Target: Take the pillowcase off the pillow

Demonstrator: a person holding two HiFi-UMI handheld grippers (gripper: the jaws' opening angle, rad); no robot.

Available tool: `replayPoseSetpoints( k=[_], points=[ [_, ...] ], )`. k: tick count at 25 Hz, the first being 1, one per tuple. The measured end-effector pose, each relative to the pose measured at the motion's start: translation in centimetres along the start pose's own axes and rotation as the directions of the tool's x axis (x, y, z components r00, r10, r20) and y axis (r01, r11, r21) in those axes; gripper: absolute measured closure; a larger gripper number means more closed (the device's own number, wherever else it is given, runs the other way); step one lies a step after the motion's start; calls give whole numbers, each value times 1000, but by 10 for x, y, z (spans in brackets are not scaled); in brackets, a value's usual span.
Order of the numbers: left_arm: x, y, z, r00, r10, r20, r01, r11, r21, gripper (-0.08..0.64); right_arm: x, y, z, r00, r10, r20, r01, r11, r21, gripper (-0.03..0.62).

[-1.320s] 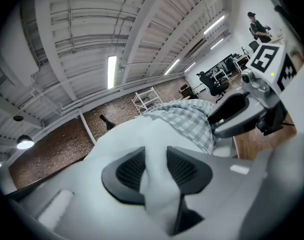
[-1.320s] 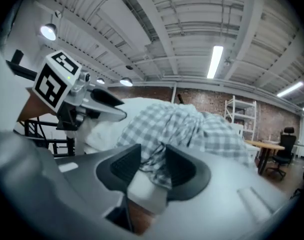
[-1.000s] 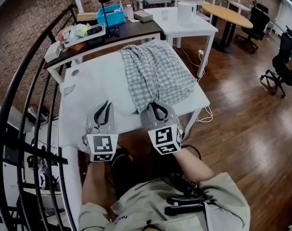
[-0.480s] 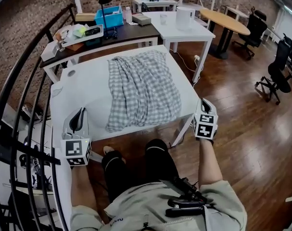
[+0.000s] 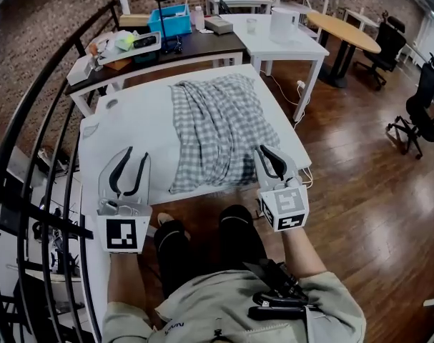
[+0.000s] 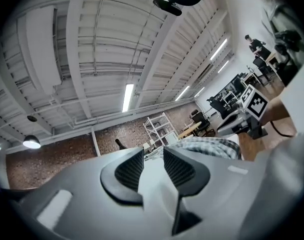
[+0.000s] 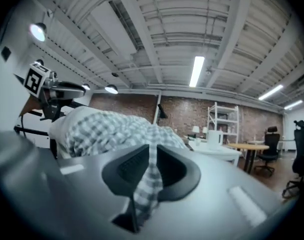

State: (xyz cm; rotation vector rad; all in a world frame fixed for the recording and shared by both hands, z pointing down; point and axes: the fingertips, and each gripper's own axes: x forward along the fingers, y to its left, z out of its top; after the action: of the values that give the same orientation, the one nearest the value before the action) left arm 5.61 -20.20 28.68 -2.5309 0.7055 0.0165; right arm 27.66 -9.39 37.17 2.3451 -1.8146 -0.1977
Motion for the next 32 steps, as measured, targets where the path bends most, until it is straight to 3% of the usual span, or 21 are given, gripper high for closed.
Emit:
replayPoseSetpoints(
  k=[4,7,8,10,11,12,13,15,17,19,22,26,29,30,32],
  points=[
    [54,25,12,1000,-8,-29,12,993,120,460,20,33,34,994,98,52,-95,994,-49,535],
    [117,49,-10,989,-29,-143,41,996,80,453,24,52,44,987,152,53,-147,986,-81,535],
    [138,49,-32,972,-72,-225,82,996,36,398,25,57,45,984,169,52,-164,983,-85,535],
    [163,38,-87,892,-191,-410,167,981,-93,249,26,66,49,975,215,54,-210,975,-79,535],
    [166,28,-111,853,-238,-465,190,970,-148,254,25,71,54,968,244,63,-240,968,-68,535],
    [166,19,-129,834,-267,-483,201,962,-185,274,23,74,61,959,273,79,-270,961,-55,535],
    [161,9,-139,832,-281,-478,204,957,-206,300,21,75,69,950,295,99,-292,955,-44,535],
    [148,-10,-140,854,-268,-446,201,960,-194,397,24,68,90,941,306,143,-303,952,-42,535],
    [136,-22,-133,889,-200,-412,179,980,-89,481,41,59,112,942,291,166,-284,957,-65,535],
    [124,-31,-132,916,-139,-377,152,988,5,509,71,55,128,947,290,136,-280,956,-90,530],
    [104,-41,-133,937,-115,-330,131,991,27,517,122,67,139,946,324,1,-321,937,-137,446],
    [92,-37,-121,964,-94,-249,102,995,18,529,198,69,123,950,247,-194,-289,928,-236,380],
    [83,-24,-95,987,-59,-151,59,998,-3,538,235,67,73,897,189,-401,-330,887,-322,359],
    [80,-17,-81,992,-53,-115,52,999,-14,541,239,66,61,880,176,-441,-345,876,-338,376],
    [72,-6,-55,998,-43,-53,41,998,-49,543,240,54,53,879,121,-461,-323,863,-390,559]
  ],
)
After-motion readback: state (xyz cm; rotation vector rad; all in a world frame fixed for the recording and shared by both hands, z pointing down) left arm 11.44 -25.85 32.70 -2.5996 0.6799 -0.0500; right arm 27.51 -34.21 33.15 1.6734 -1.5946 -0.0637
